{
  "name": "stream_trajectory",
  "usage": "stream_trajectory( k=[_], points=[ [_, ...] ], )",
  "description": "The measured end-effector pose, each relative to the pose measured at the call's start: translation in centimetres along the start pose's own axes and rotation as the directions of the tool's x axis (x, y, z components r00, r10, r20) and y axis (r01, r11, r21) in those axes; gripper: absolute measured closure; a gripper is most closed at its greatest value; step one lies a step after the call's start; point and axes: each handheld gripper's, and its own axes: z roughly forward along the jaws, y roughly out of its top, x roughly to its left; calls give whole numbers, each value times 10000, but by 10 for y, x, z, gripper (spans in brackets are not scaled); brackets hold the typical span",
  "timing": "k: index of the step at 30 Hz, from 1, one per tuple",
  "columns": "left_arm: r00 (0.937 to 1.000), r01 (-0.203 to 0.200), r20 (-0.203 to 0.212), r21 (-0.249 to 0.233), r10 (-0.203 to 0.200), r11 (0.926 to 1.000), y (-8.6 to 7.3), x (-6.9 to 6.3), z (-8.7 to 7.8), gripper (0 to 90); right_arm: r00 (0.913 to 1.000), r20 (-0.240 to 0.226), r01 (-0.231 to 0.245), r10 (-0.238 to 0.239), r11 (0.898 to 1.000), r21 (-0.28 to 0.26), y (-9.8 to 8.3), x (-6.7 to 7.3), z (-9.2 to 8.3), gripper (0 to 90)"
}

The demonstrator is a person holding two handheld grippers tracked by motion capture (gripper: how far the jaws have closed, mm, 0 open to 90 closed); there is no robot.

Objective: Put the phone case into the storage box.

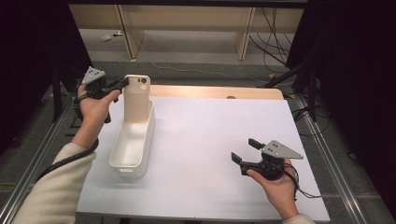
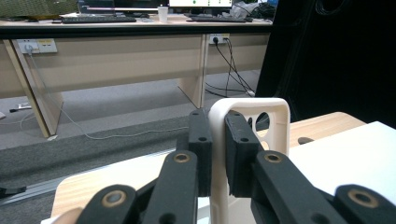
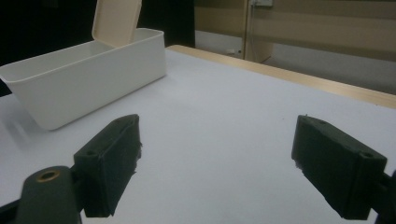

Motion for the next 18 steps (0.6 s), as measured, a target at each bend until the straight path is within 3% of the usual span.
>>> stream_trajectory(
  k=[3,4,6,7,12,13,18],
  points=[
    [10000,5,-40,21,-5,10000,-1,1,2,821,9999,131,48,-48,10000,6,0,0,0,169],
    [10000,30,-23,29,-30,10000,-2,1,2,821,9999,122,78,-82,9995,307,1,0,-3,169],
    [10000,26,-20,54,-26,10000,-3,1,4,821,9999,116,63,-67,9995,314,1,0,-3,169],
    [10000,5,-24,80,-4,10000,-4,1,5,821,10000,-17,-41,41,10000,-69,0,0,1,169],
    [10000,21,-35,138,-20,9999,-5,3,6,821,10000,-24,-10,10,10000,33,0,0,0,169],
    [10000,17,-30,122,-17,9999,-6,3,7,821,9999,92,48,-50,9996,278,1,-1,-3,169],
    [10000,38,-20,101,-38,9999,-6,3,8,821,10000,57,34,-34,9999,134,0,-1,-1,169]
  ],
)
